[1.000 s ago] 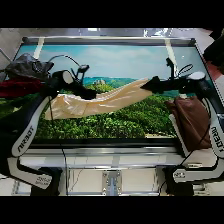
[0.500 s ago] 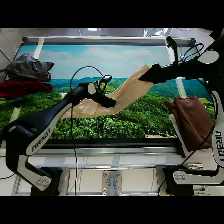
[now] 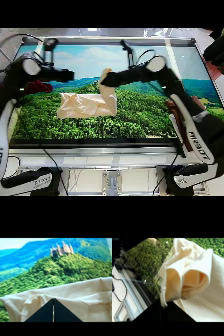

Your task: Fold the shirts.

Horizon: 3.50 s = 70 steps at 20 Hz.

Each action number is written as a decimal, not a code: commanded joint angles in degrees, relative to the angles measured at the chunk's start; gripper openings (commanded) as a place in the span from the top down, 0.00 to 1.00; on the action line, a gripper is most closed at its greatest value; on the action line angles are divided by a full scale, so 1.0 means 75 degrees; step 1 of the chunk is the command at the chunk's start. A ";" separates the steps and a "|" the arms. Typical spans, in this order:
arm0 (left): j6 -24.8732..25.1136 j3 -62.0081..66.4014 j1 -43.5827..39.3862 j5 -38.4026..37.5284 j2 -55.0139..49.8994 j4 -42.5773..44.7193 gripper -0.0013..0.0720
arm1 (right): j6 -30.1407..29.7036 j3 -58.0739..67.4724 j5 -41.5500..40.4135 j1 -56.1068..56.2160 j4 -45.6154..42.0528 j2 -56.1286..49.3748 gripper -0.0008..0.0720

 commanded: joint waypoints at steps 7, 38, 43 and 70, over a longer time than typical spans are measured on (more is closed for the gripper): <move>0.0000 -0.0035 0.1443 -0.0755 0.0813 -0.0017 0.96 | 0.0029 0.1874 -0.1708 0.1046 -0.0315 -0.1084 0.24; 0.0181 -0.0035 0.1411 -0.1099 0.0807 -0.0023 0.96 | -0.1090 -0.1276 0.0504 -0.0976 0.3133 -0.2308 0.97; 0.0175 -0.0035 0.1408 -0.1137 0.0807 -0.0032 0.96 | 0.0026 -0.0102 0.0743 -0.2576 0.0985 -0.0673 0.97; 0.0172 -0.0035 0.1381 -0.1145 0.0804 -0.0437 0.96 | 0.1163 -0.5257 0.4281 -1.2423 -0.2844 0.7717 0.37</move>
